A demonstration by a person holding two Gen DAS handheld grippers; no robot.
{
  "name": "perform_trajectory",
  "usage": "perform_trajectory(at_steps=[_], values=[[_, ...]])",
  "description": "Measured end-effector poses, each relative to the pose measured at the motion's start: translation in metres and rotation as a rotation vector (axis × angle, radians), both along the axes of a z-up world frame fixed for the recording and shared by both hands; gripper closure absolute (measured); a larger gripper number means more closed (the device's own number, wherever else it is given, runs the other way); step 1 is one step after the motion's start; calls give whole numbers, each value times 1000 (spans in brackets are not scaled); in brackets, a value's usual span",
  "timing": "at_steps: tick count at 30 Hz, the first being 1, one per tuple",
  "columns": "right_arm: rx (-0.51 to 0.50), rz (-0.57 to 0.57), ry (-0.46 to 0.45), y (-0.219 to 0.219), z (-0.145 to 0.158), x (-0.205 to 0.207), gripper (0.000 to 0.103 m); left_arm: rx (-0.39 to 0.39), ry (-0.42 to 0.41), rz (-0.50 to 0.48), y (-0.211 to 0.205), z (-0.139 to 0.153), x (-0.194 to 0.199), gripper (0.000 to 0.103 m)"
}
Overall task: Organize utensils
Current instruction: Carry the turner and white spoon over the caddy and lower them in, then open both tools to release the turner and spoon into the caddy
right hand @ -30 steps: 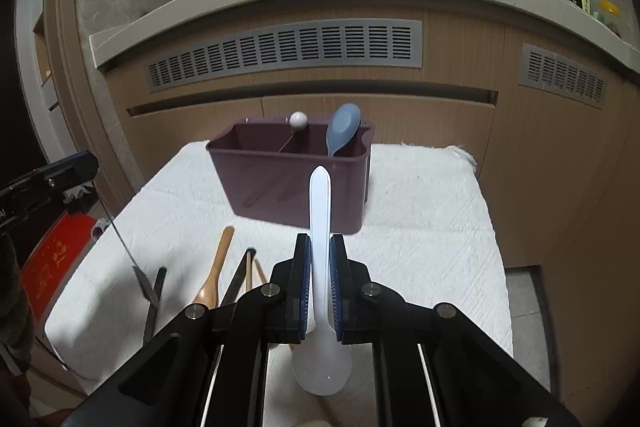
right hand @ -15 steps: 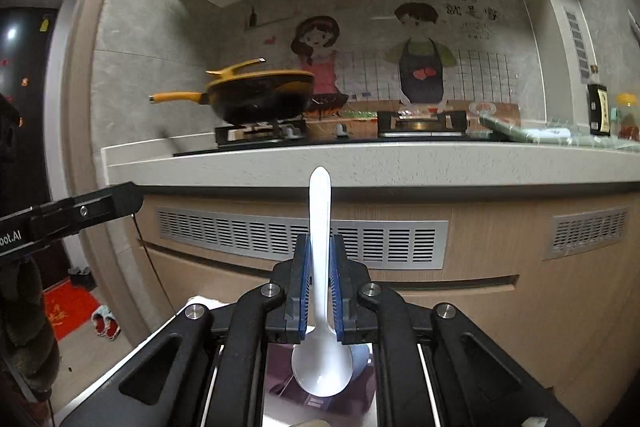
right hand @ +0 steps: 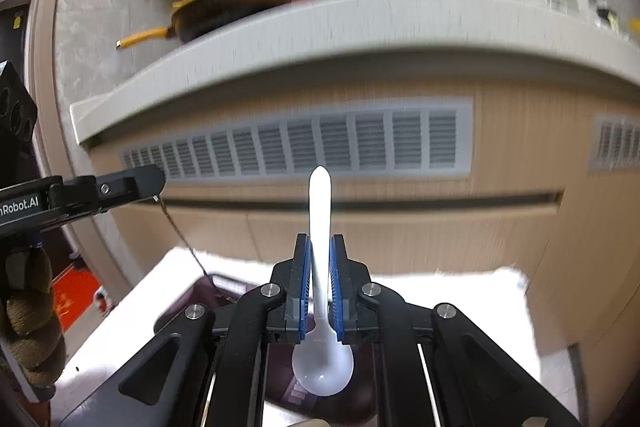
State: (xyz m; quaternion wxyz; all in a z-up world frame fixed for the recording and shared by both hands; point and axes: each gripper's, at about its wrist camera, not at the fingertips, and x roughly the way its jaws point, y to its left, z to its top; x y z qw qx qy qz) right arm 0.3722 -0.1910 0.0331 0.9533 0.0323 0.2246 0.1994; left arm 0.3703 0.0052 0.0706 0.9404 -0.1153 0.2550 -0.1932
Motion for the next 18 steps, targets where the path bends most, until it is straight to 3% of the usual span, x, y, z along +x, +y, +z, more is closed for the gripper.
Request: perform_trajectory(at_steps=[3, 5, 7, 12, 18], values=[[18, 16, 103, -5, -17, 4, 90, -19, 61, -43, -6, -18, 5, 75], [-7, -14, 104, -8, -21, -2, 86, -11, 72, -33, -7, -22, 5, 65], [-29, -31, 91, -13, -19, -14, 86, -11, 63, -20, -6, -20, -2, 61], [-95, -41, 102, -22, -21, -58, 86, 44, 35, 48, 7, -10, -41, 61], [-194, 86, 217, -7, -43, -121, 86, 137, 116, 124, 32, -40, -108, 61]])
